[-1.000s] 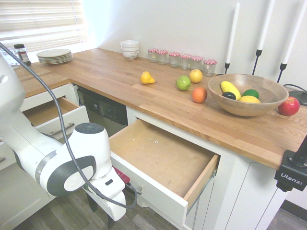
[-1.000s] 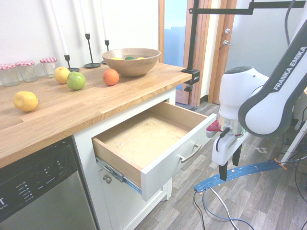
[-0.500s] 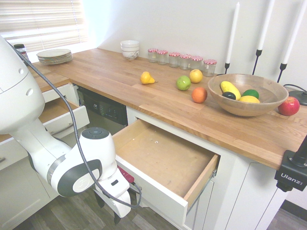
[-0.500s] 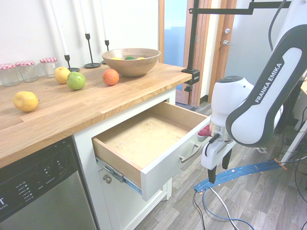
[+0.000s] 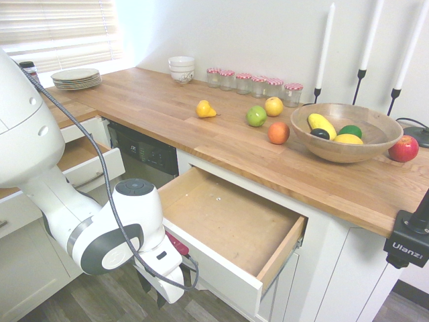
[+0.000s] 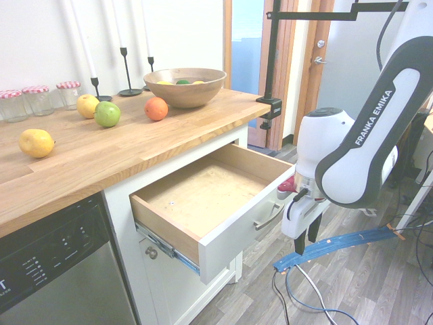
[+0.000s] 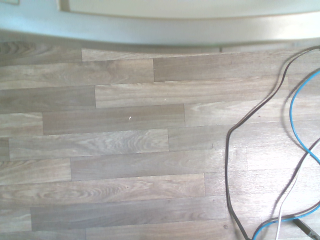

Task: Close the drawer

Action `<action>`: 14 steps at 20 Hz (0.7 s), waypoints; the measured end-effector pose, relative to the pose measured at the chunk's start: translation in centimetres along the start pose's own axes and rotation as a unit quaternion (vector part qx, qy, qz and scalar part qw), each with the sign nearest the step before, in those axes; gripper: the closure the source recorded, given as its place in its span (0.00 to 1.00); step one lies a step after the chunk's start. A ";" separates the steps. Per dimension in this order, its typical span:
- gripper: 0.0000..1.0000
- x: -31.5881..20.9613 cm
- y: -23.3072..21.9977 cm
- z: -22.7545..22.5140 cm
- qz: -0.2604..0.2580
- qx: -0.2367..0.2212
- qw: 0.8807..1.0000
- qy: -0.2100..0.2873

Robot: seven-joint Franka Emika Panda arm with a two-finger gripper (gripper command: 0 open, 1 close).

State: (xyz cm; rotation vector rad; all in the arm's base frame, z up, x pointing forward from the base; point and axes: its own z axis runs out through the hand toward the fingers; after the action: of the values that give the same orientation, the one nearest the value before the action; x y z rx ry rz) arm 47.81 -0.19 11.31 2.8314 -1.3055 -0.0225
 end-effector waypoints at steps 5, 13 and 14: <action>1.00 0.0 -0.1 0.1 0.001 0.002 1.000 0.000; 1.00 0.3 -0.4 0.5 0.004 0.007 1.000 0.002; 1.00 0.4 -0.6 0.4 0.003 0.011 1.000 0.004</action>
State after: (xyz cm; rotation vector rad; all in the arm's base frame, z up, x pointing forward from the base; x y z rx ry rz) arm 48.48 -0.11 10.86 2.8426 -1.3217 0.0045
